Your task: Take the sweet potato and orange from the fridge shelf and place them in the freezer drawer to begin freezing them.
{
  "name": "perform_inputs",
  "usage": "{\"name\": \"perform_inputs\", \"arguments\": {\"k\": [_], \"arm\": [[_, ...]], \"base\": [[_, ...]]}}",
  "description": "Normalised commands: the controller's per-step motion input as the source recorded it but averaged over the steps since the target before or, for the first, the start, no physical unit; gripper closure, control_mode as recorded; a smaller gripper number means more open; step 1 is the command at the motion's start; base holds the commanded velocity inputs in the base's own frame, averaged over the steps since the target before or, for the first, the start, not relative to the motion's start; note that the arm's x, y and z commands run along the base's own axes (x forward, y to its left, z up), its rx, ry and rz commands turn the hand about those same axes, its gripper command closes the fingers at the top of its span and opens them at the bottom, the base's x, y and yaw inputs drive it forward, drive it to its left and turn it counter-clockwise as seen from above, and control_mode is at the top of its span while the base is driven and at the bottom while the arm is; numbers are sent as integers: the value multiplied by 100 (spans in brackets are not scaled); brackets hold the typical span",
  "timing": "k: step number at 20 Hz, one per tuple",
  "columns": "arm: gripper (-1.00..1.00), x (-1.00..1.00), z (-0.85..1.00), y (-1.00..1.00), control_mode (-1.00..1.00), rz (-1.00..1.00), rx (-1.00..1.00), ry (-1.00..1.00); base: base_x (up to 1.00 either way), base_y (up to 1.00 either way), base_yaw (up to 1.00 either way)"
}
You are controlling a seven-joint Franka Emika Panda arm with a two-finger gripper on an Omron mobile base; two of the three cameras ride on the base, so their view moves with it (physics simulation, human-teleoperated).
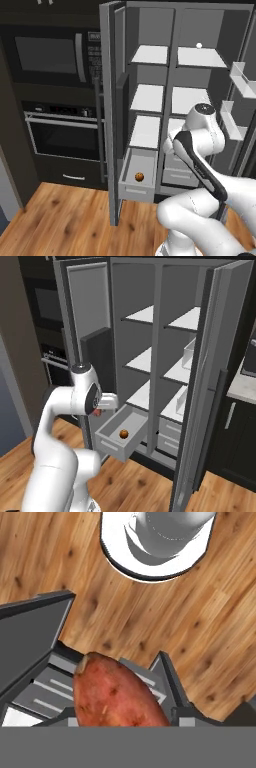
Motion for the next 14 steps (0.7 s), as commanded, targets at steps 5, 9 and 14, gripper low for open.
{"name": "perform_inputs", "arguments": {"k": [5,9,14], "arm": [[100,40,-50,0,-100,2,0,9],[100,36,-49,1,-100,0,0,9],[100,34,-43,6,-100,0,0,13]], "base": [[0,0,0],[0,0,0],[0,0,0]]}}
